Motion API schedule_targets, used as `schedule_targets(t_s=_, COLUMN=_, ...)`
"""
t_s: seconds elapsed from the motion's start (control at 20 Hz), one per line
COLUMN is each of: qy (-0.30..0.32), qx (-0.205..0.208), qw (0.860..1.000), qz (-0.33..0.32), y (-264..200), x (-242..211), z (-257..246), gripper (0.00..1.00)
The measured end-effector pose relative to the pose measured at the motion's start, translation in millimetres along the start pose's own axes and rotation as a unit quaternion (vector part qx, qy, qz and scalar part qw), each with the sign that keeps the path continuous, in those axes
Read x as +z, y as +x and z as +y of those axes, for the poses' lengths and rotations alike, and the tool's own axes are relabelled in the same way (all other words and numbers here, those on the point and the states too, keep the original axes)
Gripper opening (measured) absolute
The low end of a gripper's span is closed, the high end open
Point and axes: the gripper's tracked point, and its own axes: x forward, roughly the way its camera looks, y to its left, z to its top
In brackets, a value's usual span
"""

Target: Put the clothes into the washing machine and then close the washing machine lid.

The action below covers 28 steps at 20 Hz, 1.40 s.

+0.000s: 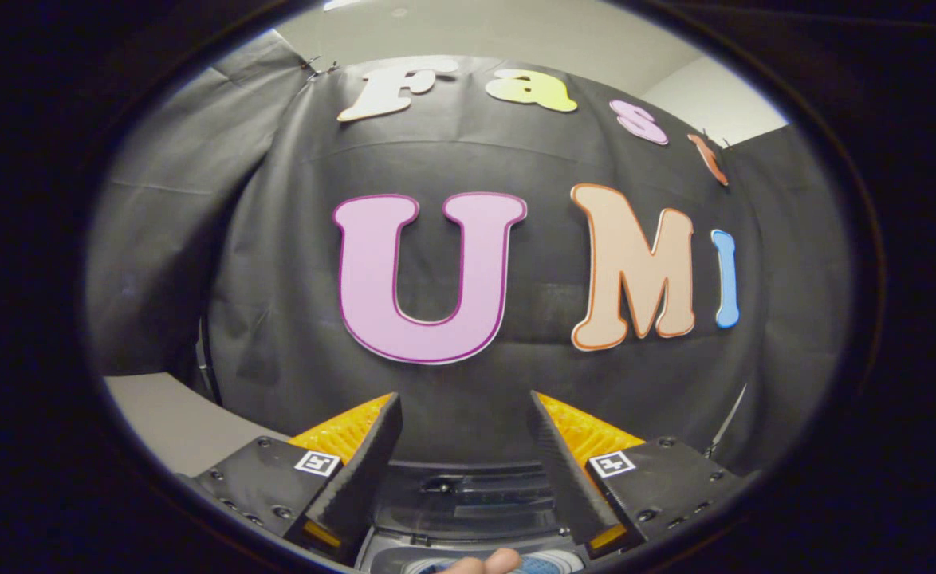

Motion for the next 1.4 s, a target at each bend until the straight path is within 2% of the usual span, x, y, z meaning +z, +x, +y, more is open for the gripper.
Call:
schedule_targets(t_s=0.2, qy=-0.005, qx=-0.032, qw=0.996, qz=0.087, y=23.5, x=-41.8, z=-21.0, gripper=0.97)
schedule_targets(t_s=0.3, qy=0.001, qx=-0.019, qw=0.991, qz=0.136, y=33.7, x=-73.0, z=-17.3, gripper=0.97)
schedule_targets(t_s=0.4, qy=0.0, qx=-0.028, qw=0.975, qz=0.218, y=36.4, x=-118.2, z=-20.1, gripper=0.97)
schedule_targets(t_s=0.5, qy=0.013, qx=-0.01, qw=0.961, qz=0.277, y=31.4, x=-153.2, z=-6.5, gripper=0.97)
schedule_targets(t_s=0.55, qy=0.013, qx=-0.013, qw=0.968, qz=0.251, y=35.4, x=-145.2, z=-3.9, gripper=0.96)
schedule_targets(t_s=0.8, qy=-0.01, qx=-0.019, qw=0.97, qz=0.244, y=6.3, x=-135.4, z=6.9, gripper=0.97)
schedule_targets(t_s=0.95, qy=-0.05, qx=-0.028, qw=0.969, qz=0.24, y=7.3, x=-142.1, z=22.0, gripper=0.97)
schedule_targets(t_s=1.15, qy=-0.072, qx=-0.045, qw=0.97, qz=0.227, y=4.5, x=-148.1, z=25.2, gripper=0.97)
schedule_targets(t_s=1.2, qy=-0.065, qx=-0.047, qw=0.966, qz=0.248, y=0.7, x=-163.0, z=24.6, gripper=0.97)
schedule_targets(t_s=1.25, qy=-0.048, qx=-0.052, qw=0.945, qz=0.32, y=-22.6, x=-206.4, z=19.7, gripper=0.97)
schedule_targets(t_s=1.3, qy=-0.032, qx=-0.039, qw=0.921, qz=0.386, y=-47.2, x=-248.0, z=25.9, gripper=0.97)
schedule_targets(t_s=1.35, qy=-0.021, qx=-0.023, qw=0.929, qz=0.368, y=-53.5, x=-261.3, z=38.3, gripper=0.97)
schedule_targets(t_s=1.4, qy=-0.021, qx=-0.026, qw=0.941, qz=0.337, y=-55.2, x=-266.4, z=28.1, gripper=0.97)
